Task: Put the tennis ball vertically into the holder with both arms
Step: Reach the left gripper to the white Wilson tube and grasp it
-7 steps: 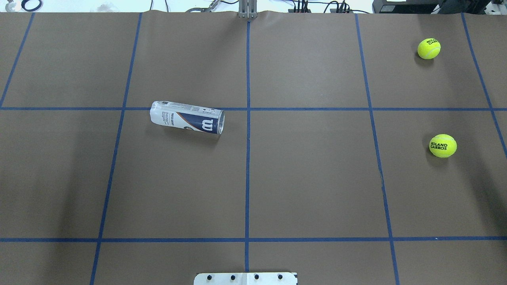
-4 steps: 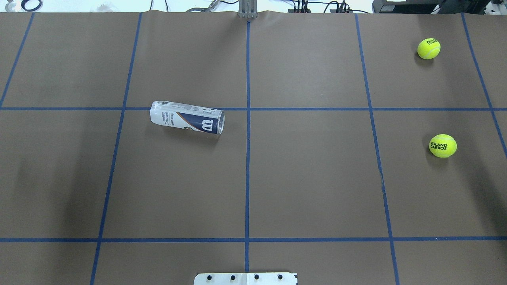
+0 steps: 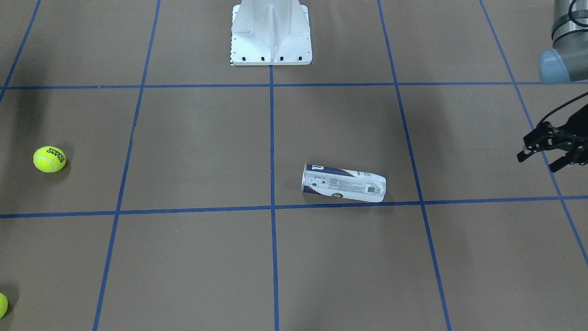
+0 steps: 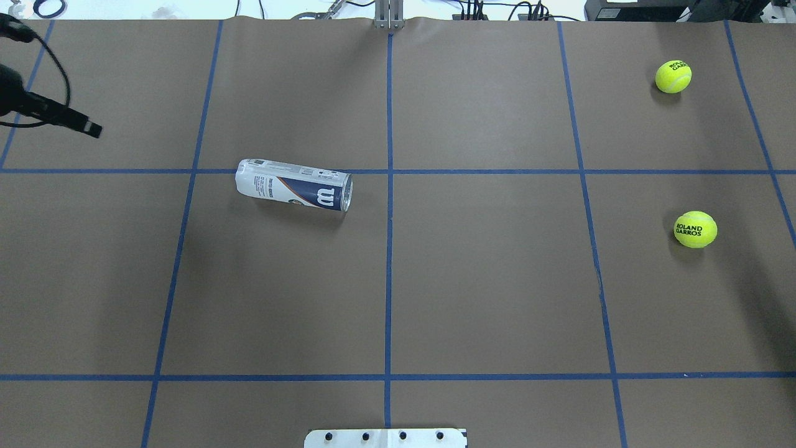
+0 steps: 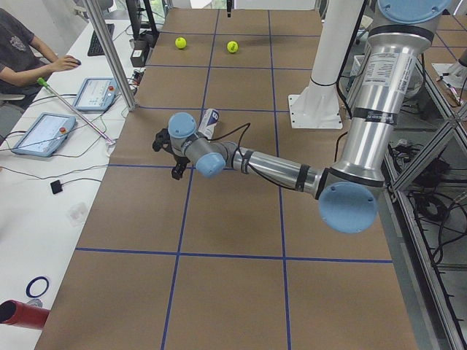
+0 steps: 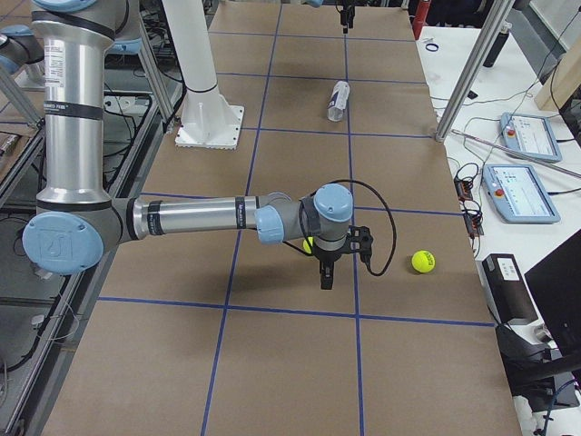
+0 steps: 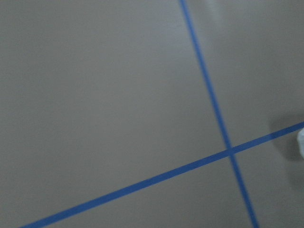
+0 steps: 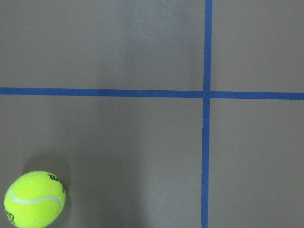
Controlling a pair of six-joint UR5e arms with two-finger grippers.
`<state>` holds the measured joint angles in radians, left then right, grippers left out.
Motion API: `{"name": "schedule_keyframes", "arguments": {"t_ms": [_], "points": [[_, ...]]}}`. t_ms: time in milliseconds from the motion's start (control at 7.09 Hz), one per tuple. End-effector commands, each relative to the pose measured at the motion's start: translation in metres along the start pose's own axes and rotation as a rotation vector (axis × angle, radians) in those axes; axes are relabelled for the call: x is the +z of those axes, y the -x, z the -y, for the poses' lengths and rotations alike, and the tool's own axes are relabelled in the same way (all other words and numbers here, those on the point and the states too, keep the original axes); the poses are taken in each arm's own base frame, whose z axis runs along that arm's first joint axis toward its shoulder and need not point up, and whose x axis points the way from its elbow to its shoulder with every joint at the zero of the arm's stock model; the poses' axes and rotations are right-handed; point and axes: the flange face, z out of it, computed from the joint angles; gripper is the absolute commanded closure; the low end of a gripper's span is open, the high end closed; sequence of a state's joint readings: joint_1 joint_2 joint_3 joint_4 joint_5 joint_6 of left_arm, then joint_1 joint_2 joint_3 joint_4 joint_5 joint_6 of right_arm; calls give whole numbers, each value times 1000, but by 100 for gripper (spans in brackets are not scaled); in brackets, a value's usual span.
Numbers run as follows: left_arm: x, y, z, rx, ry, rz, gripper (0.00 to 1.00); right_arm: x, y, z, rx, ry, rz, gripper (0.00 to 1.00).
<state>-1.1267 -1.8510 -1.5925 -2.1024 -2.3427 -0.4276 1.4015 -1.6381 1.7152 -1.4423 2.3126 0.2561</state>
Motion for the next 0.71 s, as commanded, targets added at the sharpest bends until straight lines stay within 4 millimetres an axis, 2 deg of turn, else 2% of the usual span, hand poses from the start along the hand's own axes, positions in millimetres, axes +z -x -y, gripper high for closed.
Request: {"name": "schedule_keyframes", "arguments": {"t_ms": [0,141,282,423,564], "points": [[57,-160,58,213,-23,-84,0,1,-1,2,3,2,-3,0],[49,-194,82,249,-64,-98,0,2,0,2,2,3,-3,0],[56,-231,94,284,-84,-93,1,2,0,2,2,3,-3,0],[70,-263,95,385,-121,-53,6,2,1,2,1,5,-1,0],[96,-296,87,464,-115,18,4,2,1,2,0,4,-1,0]]}}
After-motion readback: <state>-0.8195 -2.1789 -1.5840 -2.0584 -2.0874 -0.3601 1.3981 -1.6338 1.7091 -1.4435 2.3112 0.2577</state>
